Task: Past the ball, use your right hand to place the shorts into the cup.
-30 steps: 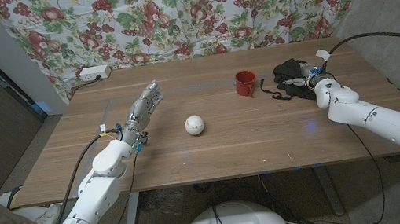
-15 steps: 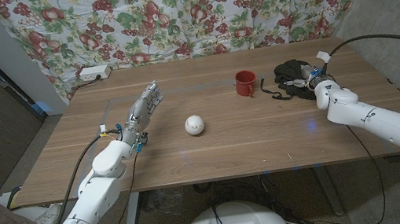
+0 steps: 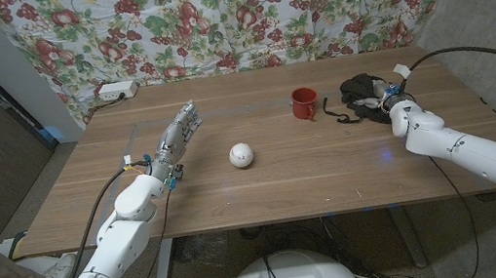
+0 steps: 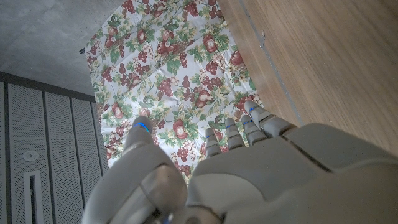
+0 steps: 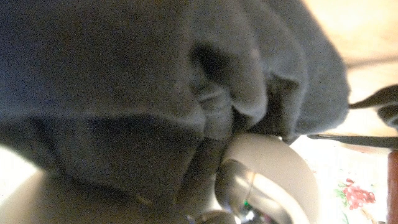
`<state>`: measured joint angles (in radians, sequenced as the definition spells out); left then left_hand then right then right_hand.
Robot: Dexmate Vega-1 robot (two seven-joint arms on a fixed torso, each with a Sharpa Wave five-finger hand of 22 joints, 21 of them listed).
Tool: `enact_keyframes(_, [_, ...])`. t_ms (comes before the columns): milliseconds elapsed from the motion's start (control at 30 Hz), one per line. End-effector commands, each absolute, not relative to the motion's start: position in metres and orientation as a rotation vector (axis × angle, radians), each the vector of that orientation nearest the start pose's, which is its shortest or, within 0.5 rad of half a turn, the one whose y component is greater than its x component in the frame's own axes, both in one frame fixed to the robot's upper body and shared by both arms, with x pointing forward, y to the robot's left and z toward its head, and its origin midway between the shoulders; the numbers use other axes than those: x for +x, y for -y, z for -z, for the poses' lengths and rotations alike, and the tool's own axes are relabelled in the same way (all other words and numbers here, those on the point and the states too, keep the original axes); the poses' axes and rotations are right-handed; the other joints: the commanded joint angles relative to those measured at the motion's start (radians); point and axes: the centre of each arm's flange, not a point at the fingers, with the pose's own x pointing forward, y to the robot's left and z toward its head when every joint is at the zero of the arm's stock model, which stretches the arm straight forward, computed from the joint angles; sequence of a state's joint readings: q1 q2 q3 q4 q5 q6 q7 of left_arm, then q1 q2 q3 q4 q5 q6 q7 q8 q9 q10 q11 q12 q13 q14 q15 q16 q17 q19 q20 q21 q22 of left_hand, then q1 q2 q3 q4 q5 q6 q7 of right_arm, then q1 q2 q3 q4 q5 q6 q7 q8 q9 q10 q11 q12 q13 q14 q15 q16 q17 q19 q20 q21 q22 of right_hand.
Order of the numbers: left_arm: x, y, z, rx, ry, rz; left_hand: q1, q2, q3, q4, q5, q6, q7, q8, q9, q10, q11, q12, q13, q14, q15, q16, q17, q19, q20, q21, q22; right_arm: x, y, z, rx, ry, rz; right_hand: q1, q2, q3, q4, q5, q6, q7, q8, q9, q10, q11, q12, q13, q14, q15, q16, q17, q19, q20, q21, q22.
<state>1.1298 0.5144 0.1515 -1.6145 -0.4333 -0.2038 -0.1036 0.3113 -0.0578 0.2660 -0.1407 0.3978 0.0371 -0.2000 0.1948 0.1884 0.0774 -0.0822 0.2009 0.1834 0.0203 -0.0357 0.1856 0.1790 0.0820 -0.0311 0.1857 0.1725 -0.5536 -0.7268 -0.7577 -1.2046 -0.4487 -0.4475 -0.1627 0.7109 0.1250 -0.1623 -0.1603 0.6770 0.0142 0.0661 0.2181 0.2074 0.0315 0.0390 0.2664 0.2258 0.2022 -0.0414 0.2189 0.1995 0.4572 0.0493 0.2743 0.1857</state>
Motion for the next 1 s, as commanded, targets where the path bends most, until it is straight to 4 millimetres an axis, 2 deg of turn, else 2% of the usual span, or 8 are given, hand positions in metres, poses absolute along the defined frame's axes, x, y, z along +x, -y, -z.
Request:
enact_keyframes(33, [0.5832,-0.2945,0.0602,0.119,0.607,0.24,0.011,-0.002,0.005,0.002,-0.005,0.008,-0.001,0.007,0.001,0.008,0.001,0.003,0.006,-0.003,-0.046,0.003,0.002,0.002,-0.048,0.008,0.003,0.6989,0.3881,0.0272,-1.393,0.11,0.415,0.078,0.015,0.034,-0.009,-0.015,-0.001,-0.001,0.0,0.003,-0.007,0.001,-0.003,0.007,0.038,-0.039,0.017,0.018,0.105,-0.05,0.044,0.013])
enact_keyframes(200, [0.5834,-0.295,0.0609,0.117,0.606,0.241,0.009,-0.001,0.004,0.003,-0.006,0.011,0.0,0.007,0.001,0.008,0.0,0.003,0.006,-0.002,-0.046,0.003,0.002,0.003,-0.049,0.008,0.003,0.6999,0.3869,0.0279,-1.384,0.119,0.411,0.167,0.014,0.07,-0.012,-0.047,0.015,-0.008,0.005,0.003,0.01,0.003,0.002,0.013,0.075,-0.062,0.028,0.043,0.256,-0.124,0.112,0.02])
enact_keyframes(367, [0.5839,-0.2951,0.0616,0.116,0.606,0.241,0.007,-0.001,0.004,0.004,-0.007,0.013,0.0,0.008,0.001,0.008,-0.001,0.003,0.006,-0.001,-0.047,0.003,0.002,0.003,-0.049,0.009,0.003,0.7007,0.3871,0.0284,-1.372,0.123,0.413,0.301,0.005,0.12,-0.013,-0.076,0.033,-0.012,0.008,0.004,0.025,-0.002,0.007,0.019,0.123,-0.096,0.044,0.075,0.376,-0.261,0.203,0.053])
enact_keyframes(467, [0.5841,-0.2951,0.0619,0.115,0.606,0.24,0.005,0.0,0.003,0.005,-0.007,0.018,-0.005,0.009,0.001,0.008,0.0,0.003,0.006,-0.001,-0.047,0.003,0.002,0.004,-0.049,0.009,0.004,0.7007,0.3875,0.0284,-1.37,0.128,0.408,0.326,0.015,0.134,-0.002,-0.087,0.045,-0.012,0.01,0.005,0.038,-0.004,0.006,0.022,0.183,-0.122,0.078,0.097,0.393,-0.268,0.244,0.086])
enact_keyframes(600, [0.5844,-0.2951,0.0626,0.111,0.607,0.24,0.001,0.0,0.002,0.008,-0.009,0.03,-0.01,0.013,0.002,0.01,0.0,0.004,0.006,-0.001,-0.048,0.003,0.002,0.003,-0.05,0.009,0.004,0.7001,0.3864,0.0274,-1.368,0.144,0.418,0.422,0.033,0.186,-0.002,-0.116,0.072,-0.013,0.013,0.007,0.094,-0.001,0.012,0.035,0.304,-0.164,0.167,0.172,0.381,-0.267,0.342,0.18])
enact_keyframes(767, [0.5843,-0.2951,0.0628,0.108,0.609,0.242,-0.004,0.001,0.0,0.011,-0.01,0.038,-0.014,0.015,0.002,0.01,0.001,0.004,0.006,-0.001,-0.049,0.004,0.003,0.003,-0.051,0.009,0.004,0.6988,0.3845,0.0259,-1.364,0.169,0.438,0.521,0.017,0.221,-0.005,-0.155,0.134,0.0,0.018,0.013,0.223,-0.001,0.076,0.083,0.368,-0.185,0.267,0.286,0.349,-0.264,0.443,0.279])
enact_keyframes(900, [0.5839,-0.2953,0.0634,0.107,0.609,0.24,-0.005,0.001,0.0,0.012,-0.011,0.04,-0.015,0.016,0.002,0.011,0.0,0.004,0.006,-0.001,-0.049,0.004,0.003,0.003,-0.051,0.009,0.004,0.6975,0.3833,0.0249,-1.361,0.188,0.455,0.559,0.01,0.235,0.001,-0.172,0.195,-0.001,0.028,0.022,0.333,-0.027,0.152,0.136,0.397,-0.183,0.292,0.321,0.325,-0.262,0.499,0.332])
enact_keyframes(1000, [0.5834,-0.2955,0.0641,0.106,0.609,0.239,-0.008,0.001,-0.001,0.013,-0.011,0.042,-0.016,0.016,0.002,0.011,0.0,0.004,0.006,-0.002,-0.048,0.004,0.003,0.003,-0.051,0.009,0.004,0.6964,0.3824,0.0241,-1.356,0.202,0.466,0.573,0.006,0.24,0.002,-0.178,0.231,-0.005,0.037,0.029,0.365,-0.033,0.19,0.166,0.416,-0.185,0.296,0.331,0.316,-0.262,0.523,0.353])
